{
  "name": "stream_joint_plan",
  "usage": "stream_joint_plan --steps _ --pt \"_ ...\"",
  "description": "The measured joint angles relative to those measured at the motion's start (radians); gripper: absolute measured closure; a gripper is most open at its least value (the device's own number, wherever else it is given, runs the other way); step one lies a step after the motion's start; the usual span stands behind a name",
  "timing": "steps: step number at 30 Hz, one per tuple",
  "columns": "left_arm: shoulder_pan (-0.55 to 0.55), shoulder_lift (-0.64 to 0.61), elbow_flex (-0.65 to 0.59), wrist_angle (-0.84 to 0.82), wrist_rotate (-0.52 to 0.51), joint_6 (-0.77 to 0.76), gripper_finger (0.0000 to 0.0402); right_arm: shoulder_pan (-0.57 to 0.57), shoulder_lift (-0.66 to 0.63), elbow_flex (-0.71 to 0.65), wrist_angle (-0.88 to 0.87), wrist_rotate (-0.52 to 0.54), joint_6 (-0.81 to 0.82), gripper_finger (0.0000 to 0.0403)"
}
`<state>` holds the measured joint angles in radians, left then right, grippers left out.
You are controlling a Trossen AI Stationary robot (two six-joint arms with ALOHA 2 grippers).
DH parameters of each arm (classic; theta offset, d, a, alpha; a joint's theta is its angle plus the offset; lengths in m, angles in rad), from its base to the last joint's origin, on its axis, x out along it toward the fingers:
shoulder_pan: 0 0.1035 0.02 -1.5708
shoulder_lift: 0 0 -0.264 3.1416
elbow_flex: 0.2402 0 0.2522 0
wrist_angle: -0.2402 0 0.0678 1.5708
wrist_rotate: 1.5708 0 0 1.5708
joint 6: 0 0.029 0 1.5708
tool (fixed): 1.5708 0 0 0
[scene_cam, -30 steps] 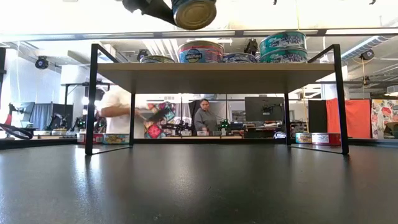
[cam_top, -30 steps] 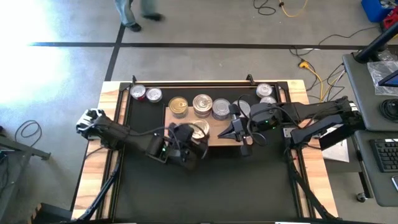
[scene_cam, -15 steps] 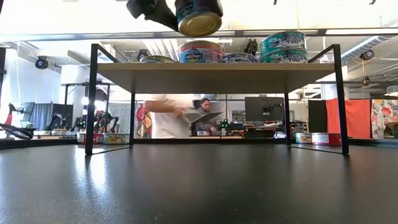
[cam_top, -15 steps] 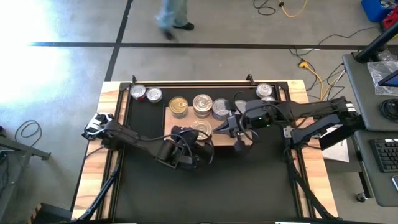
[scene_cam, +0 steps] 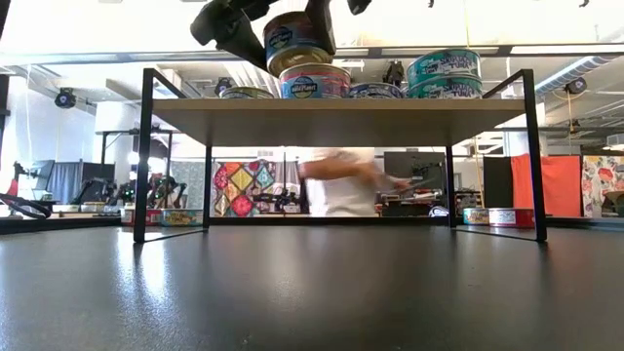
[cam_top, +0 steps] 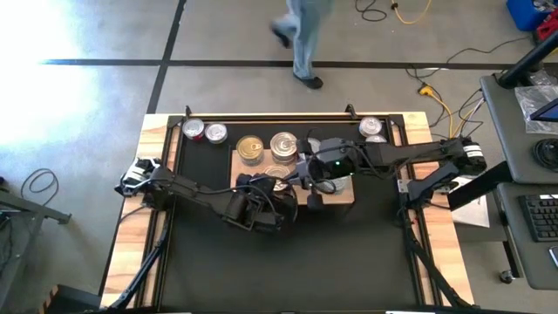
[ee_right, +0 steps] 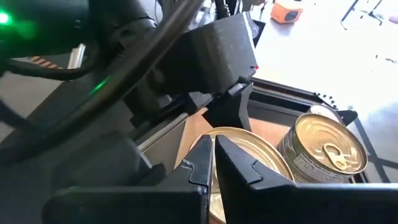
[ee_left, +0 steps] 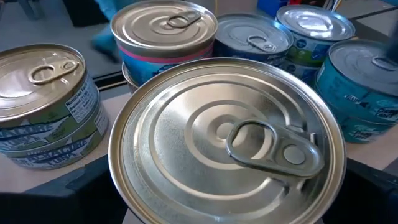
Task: Stack canned seafood by type on shelf
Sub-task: Stack the blue pink tuna can on top of the blue pink tuna can on the shelf
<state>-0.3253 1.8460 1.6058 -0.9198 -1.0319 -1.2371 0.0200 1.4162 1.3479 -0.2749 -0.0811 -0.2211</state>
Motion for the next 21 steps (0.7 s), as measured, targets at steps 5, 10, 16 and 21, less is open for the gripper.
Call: stream_joint_plan --steps 5,10,16,21 --pt "0.018 0.007 -0.002 0.025 0.028 0.033 0.0011 -0.024 0.029 0.005 -0.014 -0.007 -0.007 0.039" --pt "0.018 0.007 -0.003 0.1 0.029 0.135 0.0011 -0.05 0.04 0.005 -0.063 -0.008 -0.007 0.039" --pt "0.021 0.012 -0.004 0.115 0.074 0.188 0.001 -0.069 0.057 0.005 -0.086 -0.007 -0.007 0.039" --pt "0.023 0.014 -0.004 0.127 0.119 0.227 0.001 -0.069 0.076 0.005 -0.085 -0.018 -0.005 0.039"
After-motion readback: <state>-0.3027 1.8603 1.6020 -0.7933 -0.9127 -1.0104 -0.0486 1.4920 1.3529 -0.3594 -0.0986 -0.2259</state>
